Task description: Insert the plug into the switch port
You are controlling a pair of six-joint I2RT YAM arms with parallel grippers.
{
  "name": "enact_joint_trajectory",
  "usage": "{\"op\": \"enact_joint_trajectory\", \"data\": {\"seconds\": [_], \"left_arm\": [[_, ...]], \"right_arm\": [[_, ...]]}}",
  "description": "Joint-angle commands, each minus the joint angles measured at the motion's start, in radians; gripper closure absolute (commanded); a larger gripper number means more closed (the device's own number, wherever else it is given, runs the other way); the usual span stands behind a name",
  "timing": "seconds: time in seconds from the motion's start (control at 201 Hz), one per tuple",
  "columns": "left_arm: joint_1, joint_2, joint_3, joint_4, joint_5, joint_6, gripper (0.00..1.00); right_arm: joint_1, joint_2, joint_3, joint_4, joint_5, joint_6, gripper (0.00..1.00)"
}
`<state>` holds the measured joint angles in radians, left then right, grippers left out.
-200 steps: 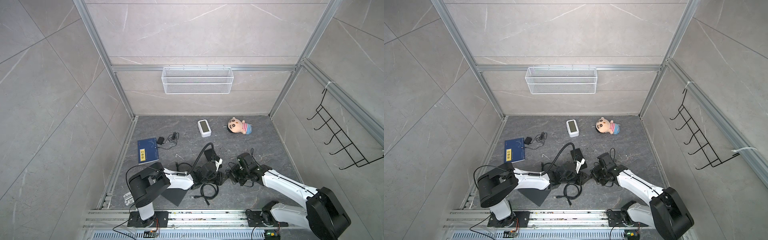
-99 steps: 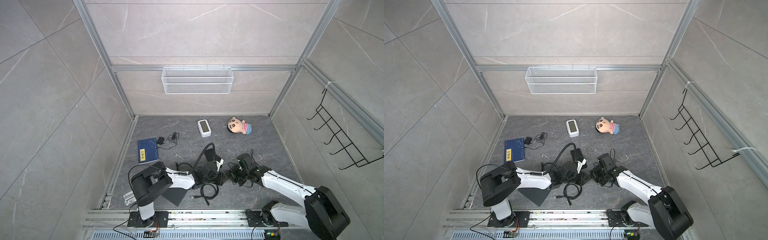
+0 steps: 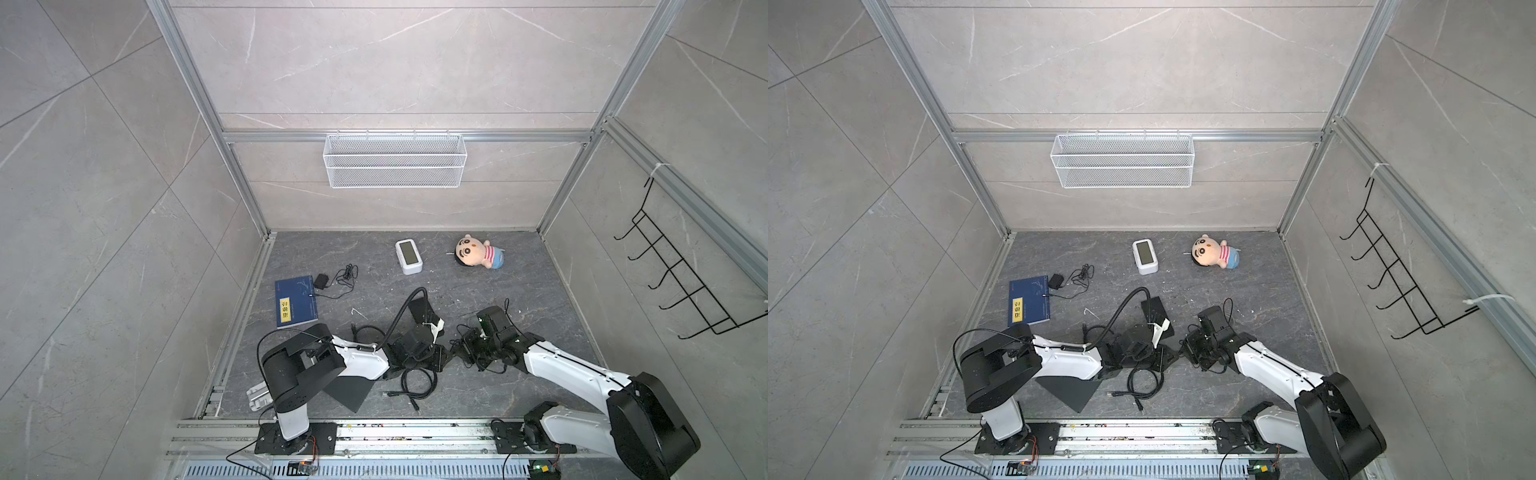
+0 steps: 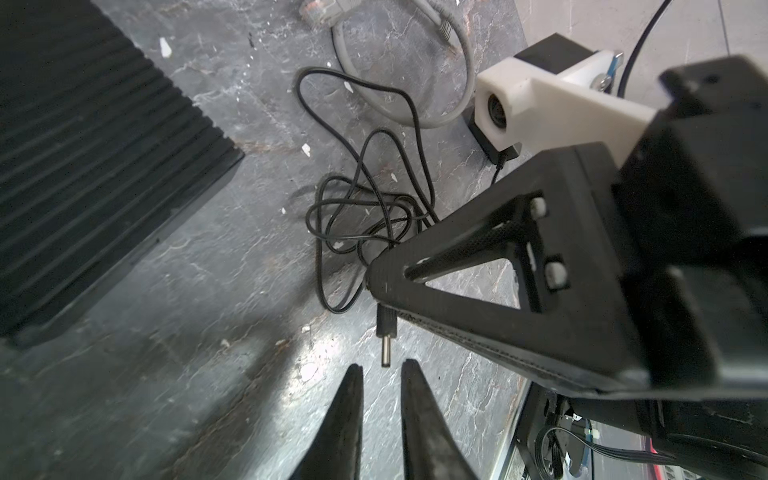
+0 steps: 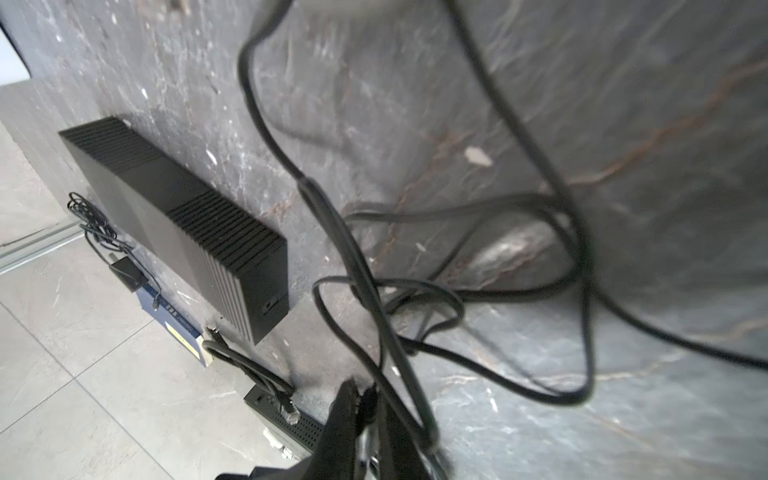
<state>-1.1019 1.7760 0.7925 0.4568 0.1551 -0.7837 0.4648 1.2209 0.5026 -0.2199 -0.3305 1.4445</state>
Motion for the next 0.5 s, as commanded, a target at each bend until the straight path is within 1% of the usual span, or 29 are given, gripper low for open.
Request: {"op": "enact_joint_trajectory", "data": {"seconds": [0.0,0.214,0.498], "left_arm": [[-0.003,-0.004,0.01,0.018,-0.02,0.012,0.76],[-0.001,0.01,0.02,0.035,-0.019,0.008,0.76],[0.012,0.016,0.024,0.053,0.001,0.013,0.84]], "right_arm": [[-0.002,-0.01,-0.01,0.018,-0.021,0.0,0.86],[-0.001,-0.024,-0.015,0.022,-0.036,0.0,0.85],[0.001,-0.041,-0.023,0.03,-0.044,0.004,0.86]]}}
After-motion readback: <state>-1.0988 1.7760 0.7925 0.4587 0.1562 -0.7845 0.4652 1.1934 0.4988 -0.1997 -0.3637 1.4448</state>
